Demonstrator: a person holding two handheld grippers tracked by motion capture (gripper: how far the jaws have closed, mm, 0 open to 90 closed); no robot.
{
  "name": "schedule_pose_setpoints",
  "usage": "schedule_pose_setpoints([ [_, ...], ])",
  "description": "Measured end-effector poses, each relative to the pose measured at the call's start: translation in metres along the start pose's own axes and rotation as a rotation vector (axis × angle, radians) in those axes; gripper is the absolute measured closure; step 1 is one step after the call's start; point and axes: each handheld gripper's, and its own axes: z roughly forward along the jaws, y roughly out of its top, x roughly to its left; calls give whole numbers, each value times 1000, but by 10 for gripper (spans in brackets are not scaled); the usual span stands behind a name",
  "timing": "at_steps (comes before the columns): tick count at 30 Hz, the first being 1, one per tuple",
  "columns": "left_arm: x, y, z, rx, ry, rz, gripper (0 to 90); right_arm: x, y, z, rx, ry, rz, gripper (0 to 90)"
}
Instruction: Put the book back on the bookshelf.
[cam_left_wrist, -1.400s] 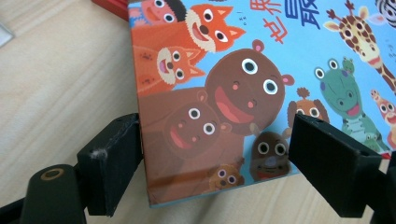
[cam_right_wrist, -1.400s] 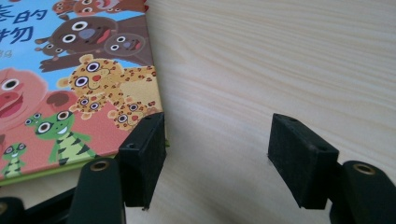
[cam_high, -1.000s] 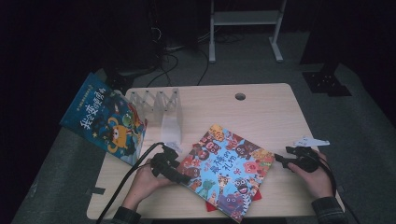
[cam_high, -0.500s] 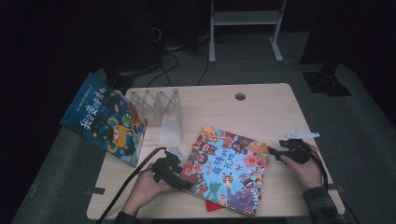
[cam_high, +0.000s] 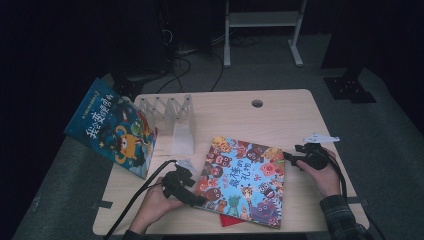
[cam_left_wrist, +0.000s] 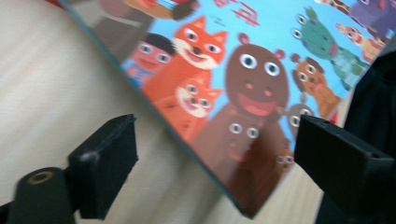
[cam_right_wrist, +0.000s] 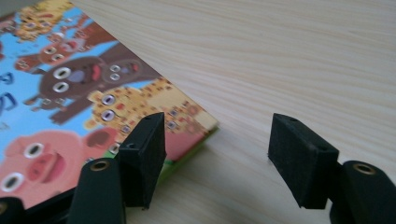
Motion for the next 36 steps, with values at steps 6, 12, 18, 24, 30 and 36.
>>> schedule_pose_setpoints([
  [6,8,-3,-4,-27,53,-39,4,9,7,12,6,51,17,308],
  [12,11,-8,-4,-56,86,-49,0,14,6,24,32,100,44,255],
  [18,13,-8,-2,-64,86,-57,0,14,4,24,27,115,34,238],
  [24,11,-4,4,-52,65,-49,0,13,3,24,22,135,1,246],
  [30,7,-1,10,-48,35,-41,0,24,5,27,27,173,-25,249],
  [36,4,-1,15,-21,23,-32,0,32,6,26,37,191,-44,249],
])
